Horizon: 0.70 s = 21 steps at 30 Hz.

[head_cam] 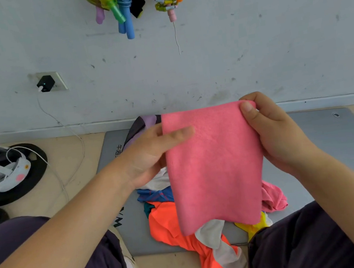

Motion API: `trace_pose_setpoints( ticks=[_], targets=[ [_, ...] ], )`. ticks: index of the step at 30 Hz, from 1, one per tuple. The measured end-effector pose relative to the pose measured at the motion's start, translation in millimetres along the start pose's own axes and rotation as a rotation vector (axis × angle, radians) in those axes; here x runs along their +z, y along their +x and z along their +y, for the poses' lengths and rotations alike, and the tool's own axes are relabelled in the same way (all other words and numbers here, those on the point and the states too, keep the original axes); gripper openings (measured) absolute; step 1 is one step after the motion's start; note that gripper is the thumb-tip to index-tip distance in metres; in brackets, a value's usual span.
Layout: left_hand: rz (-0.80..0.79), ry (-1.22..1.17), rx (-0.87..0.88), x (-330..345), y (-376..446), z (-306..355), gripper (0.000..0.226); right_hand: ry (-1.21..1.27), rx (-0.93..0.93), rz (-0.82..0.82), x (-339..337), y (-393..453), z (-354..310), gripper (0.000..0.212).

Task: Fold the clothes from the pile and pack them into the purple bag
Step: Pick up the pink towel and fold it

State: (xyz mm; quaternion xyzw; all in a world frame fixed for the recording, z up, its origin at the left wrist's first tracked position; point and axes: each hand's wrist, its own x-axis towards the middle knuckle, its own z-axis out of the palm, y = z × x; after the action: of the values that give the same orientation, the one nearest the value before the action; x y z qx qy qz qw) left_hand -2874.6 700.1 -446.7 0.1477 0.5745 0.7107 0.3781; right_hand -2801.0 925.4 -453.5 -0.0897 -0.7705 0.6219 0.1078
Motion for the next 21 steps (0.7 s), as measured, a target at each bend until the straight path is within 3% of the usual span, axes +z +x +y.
trace_pose_setpoints(
  ticks=[3,5,9,11,15,19,21],
  targets=[
    [-0.004,-0.021,-0.037,5,1,-3,0.035,0.119,0.034,-0.012,0,-2,-1,0.028],
    [0.024,-0.064,-0.004,3,3,-4,0.038,0.258,0.066,-0.130,0,-3,-2,0.040],
    [0.089,-0.059,0.080,-7,4,-5,0.037,0.068,0.151,-0.358,3,-4,1,0.051],
    [0.174,0.072,0.121,-10,7,-5,0.037,0.026,0.186,-0.342,2,-2,2,0.046],
    [0.307,0.258,0.161,-10,9,-7,0.036,0.183,0.175,-0.295,1,-3,-2,0.040],
    [0.432,0.105,0.151,-13,10,-6,0.054,0.193,0.197,-0.091,5,-2,2,0.039],
    [0.325,0.041,0.195,-15,9,-4,0.057,0.224,0.199,0.037,4,0,4,0.035]
  ],
)
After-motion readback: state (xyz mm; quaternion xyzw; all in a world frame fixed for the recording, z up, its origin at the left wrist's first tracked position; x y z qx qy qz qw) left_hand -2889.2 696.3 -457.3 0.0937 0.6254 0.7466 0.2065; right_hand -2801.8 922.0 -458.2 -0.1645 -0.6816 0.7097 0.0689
